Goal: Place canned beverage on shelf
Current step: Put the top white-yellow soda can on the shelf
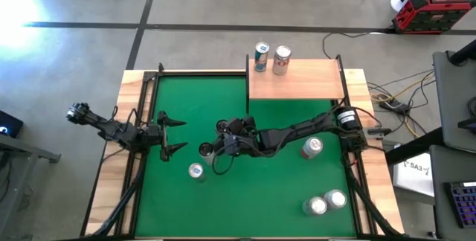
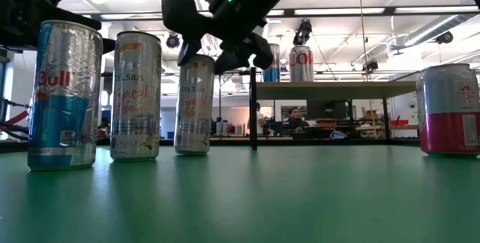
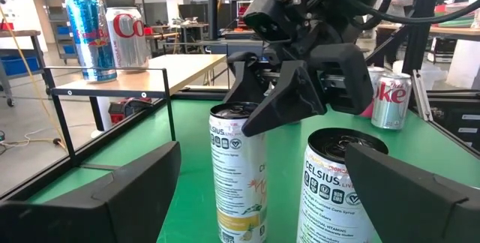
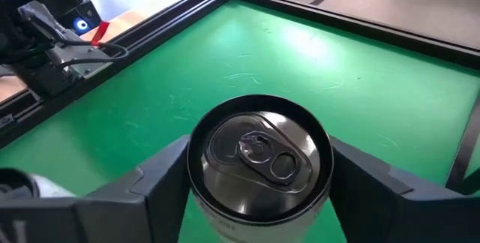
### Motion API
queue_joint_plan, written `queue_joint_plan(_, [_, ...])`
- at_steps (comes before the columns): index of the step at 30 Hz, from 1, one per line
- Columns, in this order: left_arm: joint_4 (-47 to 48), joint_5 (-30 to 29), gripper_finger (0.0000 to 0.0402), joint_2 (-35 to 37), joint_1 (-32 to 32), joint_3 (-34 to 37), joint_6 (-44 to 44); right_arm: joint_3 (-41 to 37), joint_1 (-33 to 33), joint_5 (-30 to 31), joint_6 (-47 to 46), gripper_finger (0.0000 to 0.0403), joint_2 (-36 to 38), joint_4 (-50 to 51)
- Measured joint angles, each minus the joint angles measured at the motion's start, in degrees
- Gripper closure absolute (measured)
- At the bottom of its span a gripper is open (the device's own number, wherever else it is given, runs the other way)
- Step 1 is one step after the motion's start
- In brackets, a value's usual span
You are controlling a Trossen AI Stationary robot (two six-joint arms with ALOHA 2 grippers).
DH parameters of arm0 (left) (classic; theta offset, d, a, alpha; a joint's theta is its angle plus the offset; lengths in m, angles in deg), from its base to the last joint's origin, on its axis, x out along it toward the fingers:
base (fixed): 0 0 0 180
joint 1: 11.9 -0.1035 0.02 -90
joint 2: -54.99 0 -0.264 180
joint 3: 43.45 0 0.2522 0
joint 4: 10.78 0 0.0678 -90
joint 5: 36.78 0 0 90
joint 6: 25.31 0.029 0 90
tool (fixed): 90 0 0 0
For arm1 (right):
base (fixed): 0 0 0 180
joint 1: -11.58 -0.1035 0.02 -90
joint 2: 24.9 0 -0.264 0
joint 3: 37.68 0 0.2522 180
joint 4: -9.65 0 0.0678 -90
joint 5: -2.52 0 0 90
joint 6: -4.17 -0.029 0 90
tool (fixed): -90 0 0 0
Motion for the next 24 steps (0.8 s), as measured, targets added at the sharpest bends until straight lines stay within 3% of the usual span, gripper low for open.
queue_joint_plan(9, [0.0,0.0,0.0041,0.0,0.0,0.0,-0.01,0.5,-1.48,0.97,-0.46,0.0157,-0.06,-0.07])
queue_joint_plan(18, [0.0,0.0,0.0041,0.0,0.0,0.0,0.0,3.72,-5.09,13.86,0.07,0.0157,0.13,5.9])
queue_joint_plan(24, [0.0,0.0,0.0041,0.0,0.0,0.0,0.0,4.51,-5.75,16.34,-8.12,0.0157,3.81,15.88])
